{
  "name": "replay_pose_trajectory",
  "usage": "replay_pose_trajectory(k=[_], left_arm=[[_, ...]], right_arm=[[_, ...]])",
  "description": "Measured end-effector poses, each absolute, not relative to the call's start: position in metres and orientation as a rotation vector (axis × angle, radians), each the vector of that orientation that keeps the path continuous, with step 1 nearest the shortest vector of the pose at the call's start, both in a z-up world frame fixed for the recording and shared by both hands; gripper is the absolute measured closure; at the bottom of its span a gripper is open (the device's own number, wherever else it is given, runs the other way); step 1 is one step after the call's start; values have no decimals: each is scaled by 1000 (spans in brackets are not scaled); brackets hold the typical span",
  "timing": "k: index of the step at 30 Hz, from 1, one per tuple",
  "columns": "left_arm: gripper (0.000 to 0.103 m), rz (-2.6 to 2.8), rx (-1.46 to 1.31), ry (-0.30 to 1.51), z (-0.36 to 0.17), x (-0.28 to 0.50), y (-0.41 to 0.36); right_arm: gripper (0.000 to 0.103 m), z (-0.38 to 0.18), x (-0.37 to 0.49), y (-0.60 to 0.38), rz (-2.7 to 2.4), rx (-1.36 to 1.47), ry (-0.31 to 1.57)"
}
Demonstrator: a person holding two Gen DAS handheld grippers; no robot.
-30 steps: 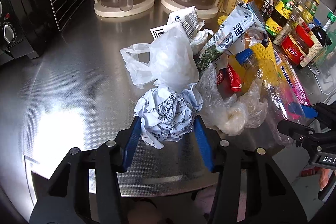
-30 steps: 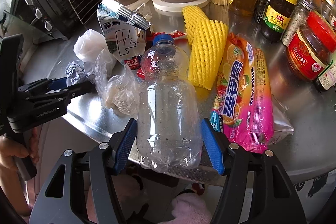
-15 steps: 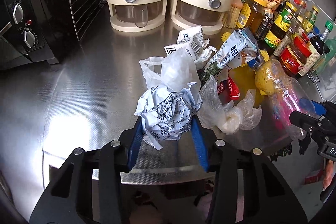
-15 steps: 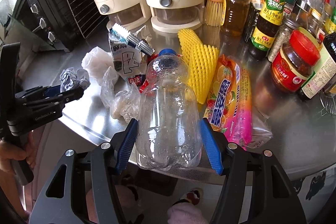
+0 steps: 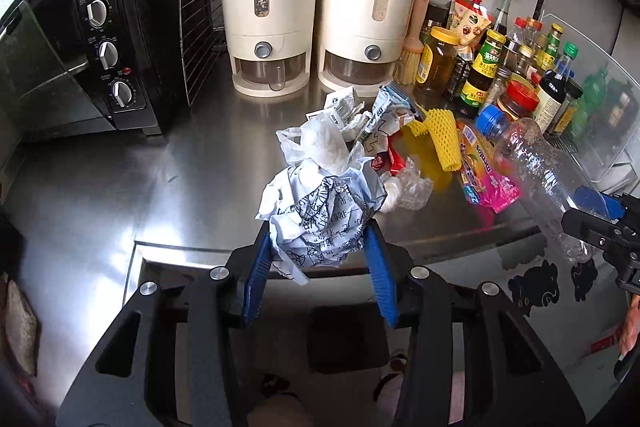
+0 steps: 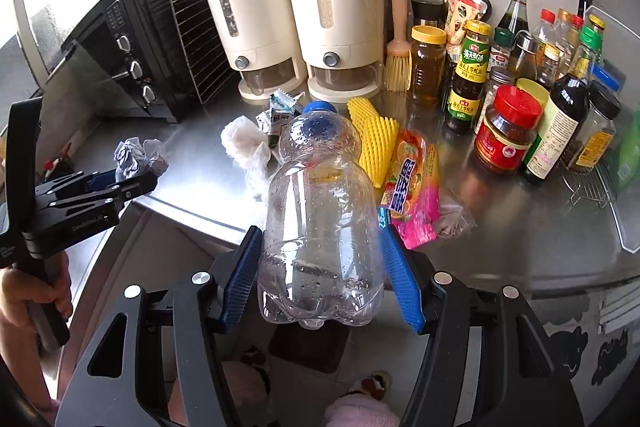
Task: Collect trash
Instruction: 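Carry the paper and bottle down over the black bin and release both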
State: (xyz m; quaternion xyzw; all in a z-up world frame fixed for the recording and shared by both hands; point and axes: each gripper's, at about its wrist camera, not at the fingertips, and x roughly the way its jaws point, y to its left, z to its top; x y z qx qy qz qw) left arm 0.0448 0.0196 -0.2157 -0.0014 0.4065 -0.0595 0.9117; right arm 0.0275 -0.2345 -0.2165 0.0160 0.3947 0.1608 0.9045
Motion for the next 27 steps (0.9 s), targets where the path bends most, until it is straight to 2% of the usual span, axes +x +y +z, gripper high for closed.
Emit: replay_pose_trajectory(k=[5, 12, 20, 25, 27], left_arm=[[60, -130, 13, 818, -230, 1, 12], [60, -140, 59, 816, -270, -39, -3], [60, -176, 40, 915, -360, -46, -12], [60, -199, 44, 1004, -427, -35, -19], [60, -204, 32, 1040, -455, -28, -20]], right_arm=[[41, -235, -13, -239, 328, 37, 795], [41, -289, -52, -241, 315, 43, 824], [42, -385, -57, -236, 321, 93, 967], [49, -453, -41, -227, 319, 133, 1077], [56, -480, -31, -223, 318, 160, 1110]])
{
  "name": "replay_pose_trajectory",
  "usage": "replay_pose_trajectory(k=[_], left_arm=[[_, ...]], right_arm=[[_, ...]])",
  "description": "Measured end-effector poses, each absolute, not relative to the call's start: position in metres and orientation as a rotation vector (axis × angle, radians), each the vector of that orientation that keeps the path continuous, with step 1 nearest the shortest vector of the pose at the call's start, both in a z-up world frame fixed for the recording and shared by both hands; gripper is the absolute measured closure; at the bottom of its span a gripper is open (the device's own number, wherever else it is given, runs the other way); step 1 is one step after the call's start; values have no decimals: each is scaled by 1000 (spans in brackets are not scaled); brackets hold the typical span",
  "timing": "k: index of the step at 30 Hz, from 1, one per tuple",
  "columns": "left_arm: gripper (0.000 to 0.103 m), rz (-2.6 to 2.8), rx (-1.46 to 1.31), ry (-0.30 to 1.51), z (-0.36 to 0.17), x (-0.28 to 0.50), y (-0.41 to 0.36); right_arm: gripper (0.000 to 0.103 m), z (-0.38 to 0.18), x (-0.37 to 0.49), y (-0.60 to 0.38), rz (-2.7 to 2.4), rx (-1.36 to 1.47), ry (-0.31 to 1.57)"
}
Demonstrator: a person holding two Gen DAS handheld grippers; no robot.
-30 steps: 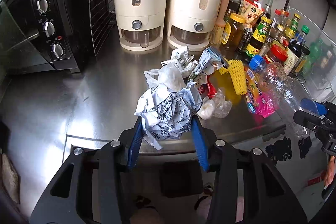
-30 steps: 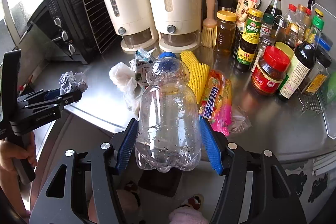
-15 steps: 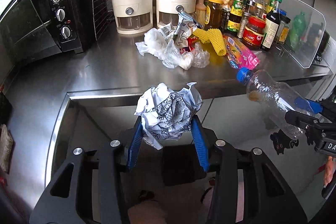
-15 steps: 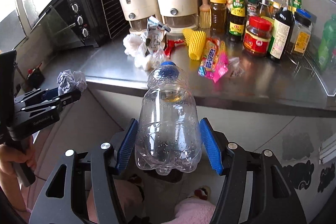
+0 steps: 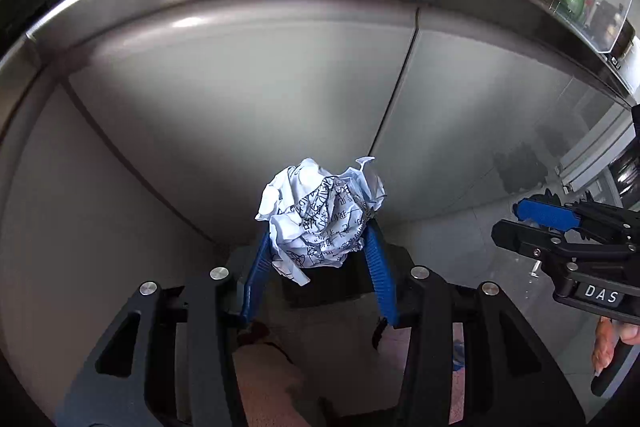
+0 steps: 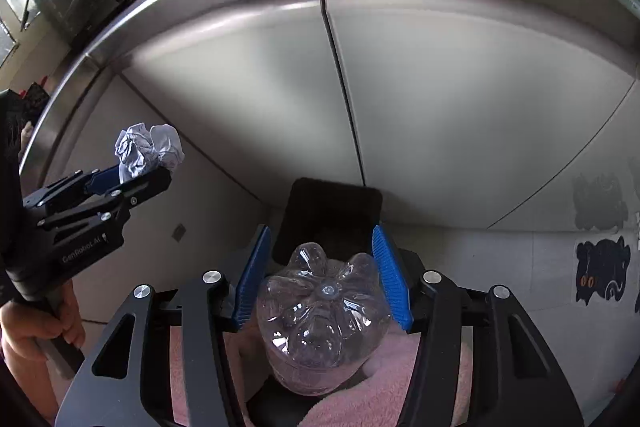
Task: Collect trash
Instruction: 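Carry the paper and bottle down over the black bin and release both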
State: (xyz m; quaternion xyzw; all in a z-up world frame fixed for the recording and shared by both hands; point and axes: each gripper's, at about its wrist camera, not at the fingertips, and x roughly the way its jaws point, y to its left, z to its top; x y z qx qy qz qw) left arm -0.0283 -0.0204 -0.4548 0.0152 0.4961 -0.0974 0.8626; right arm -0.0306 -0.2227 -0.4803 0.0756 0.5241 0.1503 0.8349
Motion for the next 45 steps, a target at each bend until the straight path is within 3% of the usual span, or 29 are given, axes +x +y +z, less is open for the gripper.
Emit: replay_pose_trajectory(k=[1, 2, 10, 17, 20, 21, 22, 23, 24, 28, 29, 45], left_arm=[[60, -208, 21, 1058, -468, -25, -20], [60, -208, 14, 1076, -480, -22, -20], [60, -190, 13, 1198, -565, 11, -21], [59, -188, 29, 1280, -606, 30, -28], [55, -181, 11, 1314, -621, 36, -27], [51, -179, 8, 1324, -625, 39, -28], [47, -184, 7, 1331, -629, 39, -25], [36, -182, 18, 1331, -632, 40, -27], [29, -178, 33, 1323, -633, 41, -29], [8, -154, 65, 1282, -630, 40, -33], [8, -151, 66, 1275, -628, 40, -33], [8, -110, 17, 1169, -580, 39, -21]], right_arm=[[85, -495, -24, -221, 324, 177, 1132], [101, -508, -19, -220, 308, 194, 1155], [102, -585, 22, -201, 265, 191, 1231], [101, -615, 45, -193, 256, 201, 1257], [97, -627, 52, -200, 233, 243, 1262], [91, -630, 54, -200, 215, 236, 1268], [78, -634, 56, -200, 202, 232, 1275], [33, -636, 57, -203, 193, 239, 1267], [17, -636, 57, -204, 178, 241, 1244], [13, -637, 63, -206, 140, 224, 1232], [6, -637, 64, -207, 138, 229, 1230], [3, -571, 61, -209, 133, 235, 1101]])
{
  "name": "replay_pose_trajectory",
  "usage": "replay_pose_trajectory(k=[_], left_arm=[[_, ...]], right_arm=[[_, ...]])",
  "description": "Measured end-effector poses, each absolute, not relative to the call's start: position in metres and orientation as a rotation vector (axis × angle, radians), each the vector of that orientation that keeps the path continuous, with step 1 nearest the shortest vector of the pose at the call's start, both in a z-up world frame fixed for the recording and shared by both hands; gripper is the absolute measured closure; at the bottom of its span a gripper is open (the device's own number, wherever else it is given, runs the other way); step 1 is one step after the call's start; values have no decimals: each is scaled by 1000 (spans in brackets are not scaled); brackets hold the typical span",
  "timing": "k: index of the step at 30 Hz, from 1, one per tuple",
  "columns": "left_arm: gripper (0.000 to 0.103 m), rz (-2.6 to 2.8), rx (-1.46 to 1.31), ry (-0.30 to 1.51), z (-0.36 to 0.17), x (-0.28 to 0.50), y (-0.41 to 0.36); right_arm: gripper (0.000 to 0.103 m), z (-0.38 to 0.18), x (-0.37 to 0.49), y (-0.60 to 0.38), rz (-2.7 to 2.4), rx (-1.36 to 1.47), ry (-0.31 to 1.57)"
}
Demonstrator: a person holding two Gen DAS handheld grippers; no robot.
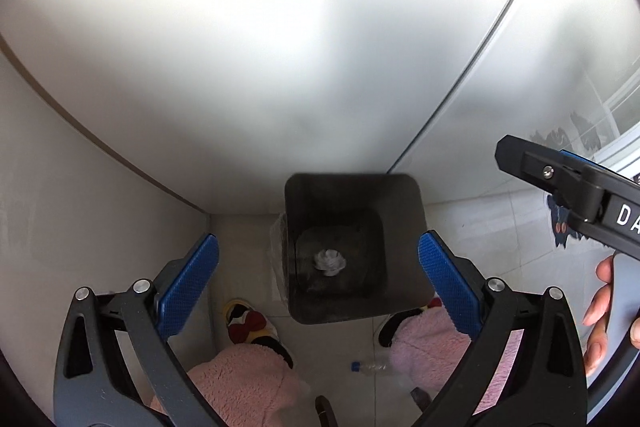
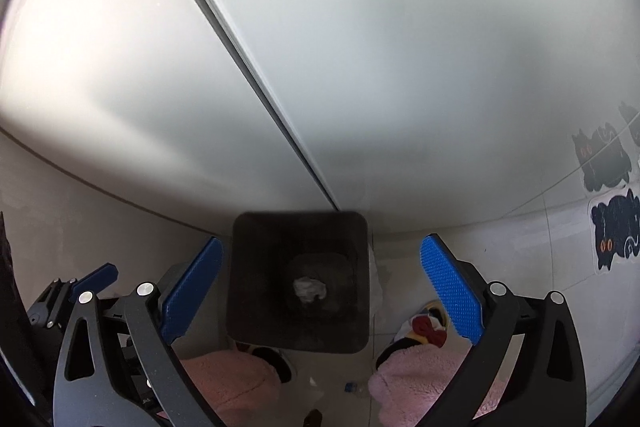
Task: Collect trash
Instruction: 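Carry the paper and bottle down over the black bin and release both, then raise both tools back toward the counter trash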
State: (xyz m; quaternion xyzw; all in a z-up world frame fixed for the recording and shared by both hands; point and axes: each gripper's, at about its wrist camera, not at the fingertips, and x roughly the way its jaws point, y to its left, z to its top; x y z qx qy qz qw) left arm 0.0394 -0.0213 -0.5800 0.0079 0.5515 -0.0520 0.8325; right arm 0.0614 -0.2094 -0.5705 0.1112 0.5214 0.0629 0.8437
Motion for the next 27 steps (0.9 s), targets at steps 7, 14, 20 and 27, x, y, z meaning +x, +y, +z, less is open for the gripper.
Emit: replay_pose_trajectory(k=[7, 14, 20, 27], left_arm=[[8, -86, -19, 1059, -524, 29, -12], [8, -92, -52, 950, -464, 19, -11], [8, -105, -57, 861, -418, 11, -10], [8, -119, -31, 782, -359, 10, -14]], right_arm=[[3, -511, 50, -223, 149, 273, 999], [3, -458, 34, -240, 156, 284, 874], [3, -405, 19, -256, 156, 275, 742], [3, -353, 11, -276, 141, 279, 618]])
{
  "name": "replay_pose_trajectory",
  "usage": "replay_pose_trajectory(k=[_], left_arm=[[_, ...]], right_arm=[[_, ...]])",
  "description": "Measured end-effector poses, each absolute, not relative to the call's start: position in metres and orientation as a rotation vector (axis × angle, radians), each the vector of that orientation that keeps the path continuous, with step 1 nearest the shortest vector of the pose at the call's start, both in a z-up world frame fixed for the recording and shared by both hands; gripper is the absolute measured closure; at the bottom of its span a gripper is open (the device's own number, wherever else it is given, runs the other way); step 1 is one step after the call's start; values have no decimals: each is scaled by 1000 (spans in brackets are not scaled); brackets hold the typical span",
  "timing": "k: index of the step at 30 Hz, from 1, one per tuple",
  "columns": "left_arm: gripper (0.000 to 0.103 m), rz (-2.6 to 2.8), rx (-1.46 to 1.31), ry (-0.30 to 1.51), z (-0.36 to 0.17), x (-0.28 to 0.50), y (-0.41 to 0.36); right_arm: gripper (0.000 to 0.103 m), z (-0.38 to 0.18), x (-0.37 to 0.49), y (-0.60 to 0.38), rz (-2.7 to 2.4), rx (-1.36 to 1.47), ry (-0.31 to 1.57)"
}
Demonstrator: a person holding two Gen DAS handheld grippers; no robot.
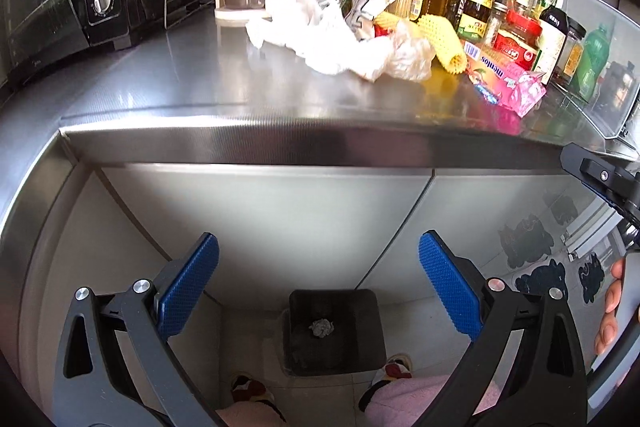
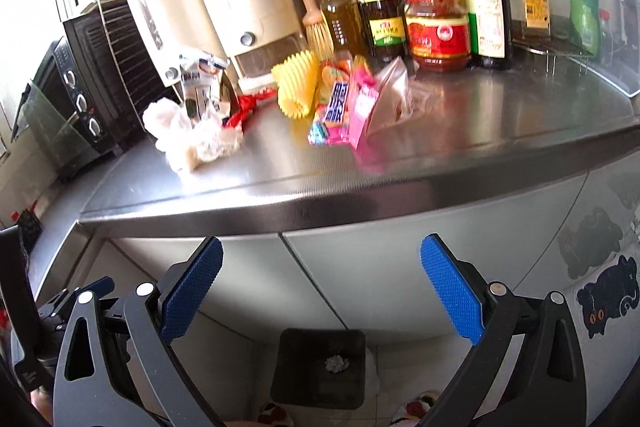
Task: Collect trash
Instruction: 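Raise both tools back toward the counter trash, then grasp the pink candy wrapper with the right tool while the left tool grasps the clear plastic bag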
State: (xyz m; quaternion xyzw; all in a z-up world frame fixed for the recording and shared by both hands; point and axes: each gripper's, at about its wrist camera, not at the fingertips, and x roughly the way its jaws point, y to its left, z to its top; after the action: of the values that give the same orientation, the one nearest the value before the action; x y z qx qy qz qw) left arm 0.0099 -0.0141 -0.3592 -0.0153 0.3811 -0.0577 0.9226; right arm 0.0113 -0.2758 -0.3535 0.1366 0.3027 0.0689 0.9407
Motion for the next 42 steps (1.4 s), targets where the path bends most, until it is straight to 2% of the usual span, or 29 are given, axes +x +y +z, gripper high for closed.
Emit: replay_pose_trajectory(k=[8, 12, 20, 22, 24, 29, 32, 37, 39, 40, 42], left_arm=[[8, -166, -11, 690, -317, 23, -21], [8, -199, -7, 646, -302, 37, -29], [10, -222, 36, 625, -289, 76, -51], [13, -224, 42, 633, -291, 86, -55], [17, -226, 34, 645, -295, 96, -57], [26, -234, 18, 670, -307, 119, -60], [37, -248, 7, 685, -313, 128, -60], [45, -269, 13, 692, -318, 138, -64], [55, -273, 22, 695, -319, 141, -66], [57, -274, 25, 697, -320, 142, -67], [66, -276, 29, 707, -322, 145, -68]], right_arm=[[4, -320, 34, -294, 125, 259, 534], [16, -317, 51, -293, 131, 233, 546], [26, -328, 76, -302, 122, 247, 573], [27, -331, 82, -302, 119, 243, 581], [36, -334, 88, -301, 122, 234, 592], [40, -340, 96, -298, 146, 237, 594], [46, -340, 98, -297, 169, 250, 585], [54, -341, 106, -289, 199, 231, 584], [72, -343, 111, -287, 198, 221, 596], [75, -344, 114, -285, 198, 216, 604], [89, -346, 118, -282, 194, 204, 615]])
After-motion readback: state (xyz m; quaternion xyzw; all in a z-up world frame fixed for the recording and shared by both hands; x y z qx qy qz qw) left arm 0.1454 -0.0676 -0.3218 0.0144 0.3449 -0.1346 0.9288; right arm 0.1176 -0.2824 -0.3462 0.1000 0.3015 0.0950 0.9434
